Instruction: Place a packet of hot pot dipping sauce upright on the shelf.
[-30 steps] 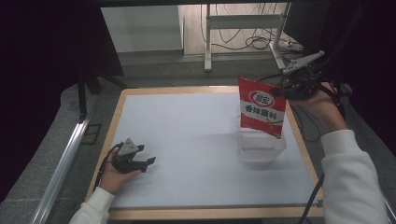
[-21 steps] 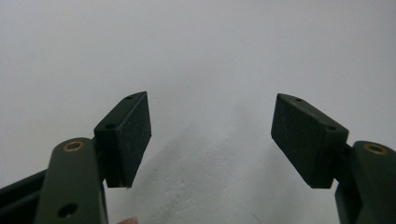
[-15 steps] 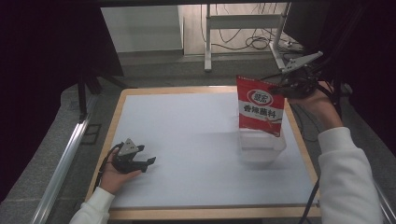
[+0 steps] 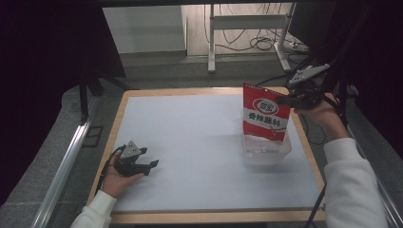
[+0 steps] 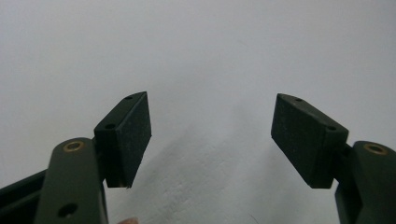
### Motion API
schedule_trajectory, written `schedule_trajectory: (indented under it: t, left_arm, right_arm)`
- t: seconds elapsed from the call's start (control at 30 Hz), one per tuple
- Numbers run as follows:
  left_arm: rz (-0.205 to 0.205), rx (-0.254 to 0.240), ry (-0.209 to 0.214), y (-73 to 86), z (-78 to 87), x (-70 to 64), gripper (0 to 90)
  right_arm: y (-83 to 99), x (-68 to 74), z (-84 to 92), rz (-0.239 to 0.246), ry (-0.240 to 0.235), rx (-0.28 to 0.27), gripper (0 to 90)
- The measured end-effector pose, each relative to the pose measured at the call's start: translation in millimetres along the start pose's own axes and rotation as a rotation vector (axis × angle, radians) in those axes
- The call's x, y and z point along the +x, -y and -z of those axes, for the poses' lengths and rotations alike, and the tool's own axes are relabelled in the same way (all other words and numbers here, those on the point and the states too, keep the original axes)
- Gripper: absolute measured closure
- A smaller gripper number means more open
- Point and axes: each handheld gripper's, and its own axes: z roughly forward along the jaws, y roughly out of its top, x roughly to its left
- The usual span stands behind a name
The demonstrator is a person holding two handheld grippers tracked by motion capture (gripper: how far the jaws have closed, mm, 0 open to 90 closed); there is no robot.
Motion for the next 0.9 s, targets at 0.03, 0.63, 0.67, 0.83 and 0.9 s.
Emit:
schedule_trajectory:
  t: [0.03, 0.63, 0.67, 0.83, 0.9]
  left_arm:
    - [-0.001, -0.001, 0.001, 0.0, 0.1, 0.2, 28.5]
    - [-0.001, -0.016, 0.023, -3.1, 0.6, -3.1, 28.6]
    - [0.004, -0.019, 0.023, -3.1, 0.3, -3.4, 28.5]
    - [0.014, -0.033, 0.031, -4.5, 1.5, -3.2, 28.6]
    - [0.015, -0.033, 0.035, -4.7, 1.0, -2.1, 28.6]
  right_arm:
    - [2.4, 0.4, -0.5, -0.012, -0.001, 0.002, 88.3]
    - [1.4, 16.9, 10.6, -0.093, 0.16, -0.121, 45.4]
    - [-2.2, 21.3, 12.1, -0.091, 0.169, -0.137, 42.6]
    - [-21.2, 49.1, 15.0, -0.063, 0.177, -0.201, 36.1]
    - [-26.1, 59.0, 13.9, -0.064, 0.149, -0.224, 35.7]
